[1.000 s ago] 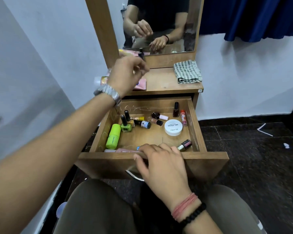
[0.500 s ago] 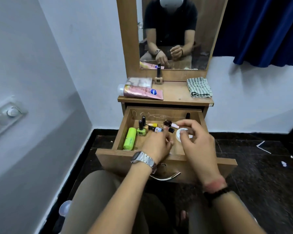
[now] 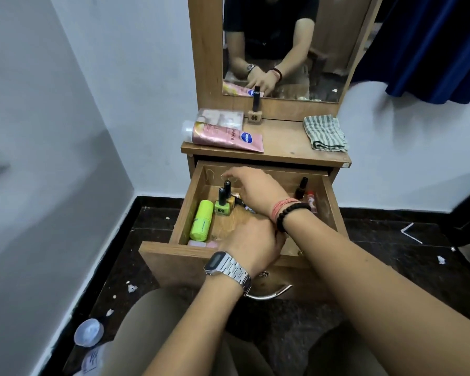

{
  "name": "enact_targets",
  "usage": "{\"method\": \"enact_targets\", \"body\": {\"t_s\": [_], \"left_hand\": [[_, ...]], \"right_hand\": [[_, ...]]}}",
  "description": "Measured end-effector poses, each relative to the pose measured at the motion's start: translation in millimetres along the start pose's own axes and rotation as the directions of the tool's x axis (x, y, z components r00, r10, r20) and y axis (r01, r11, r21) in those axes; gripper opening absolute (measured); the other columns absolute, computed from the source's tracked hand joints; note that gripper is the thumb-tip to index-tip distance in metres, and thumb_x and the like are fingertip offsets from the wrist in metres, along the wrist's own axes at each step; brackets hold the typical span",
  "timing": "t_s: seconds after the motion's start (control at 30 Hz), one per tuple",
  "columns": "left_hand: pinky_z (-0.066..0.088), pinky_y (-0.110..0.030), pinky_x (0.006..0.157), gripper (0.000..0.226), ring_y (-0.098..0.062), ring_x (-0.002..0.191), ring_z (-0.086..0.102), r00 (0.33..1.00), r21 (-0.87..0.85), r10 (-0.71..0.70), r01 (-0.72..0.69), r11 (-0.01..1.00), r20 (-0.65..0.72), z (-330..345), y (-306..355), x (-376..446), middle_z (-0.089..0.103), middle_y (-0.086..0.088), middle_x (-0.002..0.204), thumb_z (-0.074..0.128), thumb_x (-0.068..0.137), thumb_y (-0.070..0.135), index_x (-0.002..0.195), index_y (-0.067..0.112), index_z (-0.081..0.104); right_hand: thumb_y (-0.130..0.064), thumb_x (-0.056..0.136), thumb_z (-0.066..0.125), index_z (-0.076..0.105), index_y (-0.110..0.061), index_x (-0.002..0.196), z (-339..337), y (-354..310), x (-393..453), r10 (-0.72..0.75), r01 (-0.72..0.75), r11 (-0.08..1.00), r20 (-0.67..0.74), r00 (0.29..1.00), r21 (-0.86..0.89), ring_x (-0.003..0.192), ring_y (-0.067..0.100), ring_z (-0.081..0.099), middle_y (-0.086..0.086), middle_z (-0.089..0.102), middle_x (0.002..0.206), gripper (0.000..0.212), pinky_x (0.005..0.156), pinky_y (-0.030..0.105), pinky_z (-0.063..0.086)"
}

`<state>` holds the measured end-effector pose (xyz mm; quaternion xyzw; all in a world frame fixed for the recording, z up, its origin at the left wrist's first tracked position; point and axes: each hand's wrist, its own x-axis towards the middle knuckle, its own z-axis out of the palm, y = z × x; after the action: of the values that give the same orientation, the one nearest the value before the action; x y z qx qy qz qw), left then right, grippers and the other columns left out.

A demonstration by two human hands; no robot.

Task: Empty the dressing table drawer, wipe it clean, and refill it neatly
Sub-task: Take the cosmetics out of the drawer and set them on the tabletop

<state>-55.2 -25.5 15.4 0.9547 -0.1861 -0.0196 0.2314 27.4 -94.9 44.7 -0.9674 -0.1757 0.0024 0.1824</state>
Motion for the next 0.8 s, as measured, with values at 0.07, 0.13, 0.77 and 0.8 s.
{"method": "enact_targets", "body": {"t_s": [0.07,0.13,0.77,0.8], "left_hand": [[0.038,-0.034,0.059,0.028,-0.039,0.083,0.063,1.000,0.008,-0.017,0.017,1.000,-0.003,1,0,-1,0.066,-0.019,0.088,0.043,0.093,0.035,0.077,0.015,0.053],[0.037,-0.033,0.058,0.027,-0.038,0.081,0.063,1.000,0.010,-0.017,0.017,1.000,-0.009,2,-1,-1,0.065,-0.017,0.086,0.042,0.093,0.036,0.074,0.018,0.048],[0.041,-0.033,0.067,0.038,-0.034,0.093,0.062,0.999,0.082,-0.028,0.027,0.996,0.016,-14,-26,-2,0.067,-0.012,0.097,0.041,0.092,0.054,0.098,0.025,0.065],[0.041,-0.033,0.067,0.038,-0.033,0.093,0.062,0.999,0.073,-0.028,0.026,0.997,0.027,-15,-26,-2,0.067,-0.012,0.098,0.042,0.093,0.053,0.099,0.025,0.066]], "right_hand": [[0.000,0.082,0.047,0.054,-0.031,0.129,6,4,4,0.003,-0.003,1.000,0.018,1.000,-0.010,0.122,0.028,0.054,0.001,0.056,0.136,0.056,0.098,0.042,0.045],[-0.003,0.084,0.049,0.056,-0.032,0.123,11,6,8,0.000,0.000,1.000,0.016,1.000,0.017,0.118,0.029,0.057,0.001,0.060,0.130,0.050,0.096,0.042,0.047],[-0.003,0.082,0.067,0.065,-0.019,0.094,-3,22,8,0.102,-0.018,0.952,-0.265,0.959,0.304,0.083,0.012,0.062,-0.004,0.065,0.086,0.020,0.085,0.035,0.053],[-0.003,0.082,0.067,0.065,-0.018,0.095,-10,22,4,0.093,-0.002,0.951,-0.281,0.955,0.309,0.082,0.011,0.062,-0.005,0.065,0.087,0.020,0.084,0.034,0.054]]}}
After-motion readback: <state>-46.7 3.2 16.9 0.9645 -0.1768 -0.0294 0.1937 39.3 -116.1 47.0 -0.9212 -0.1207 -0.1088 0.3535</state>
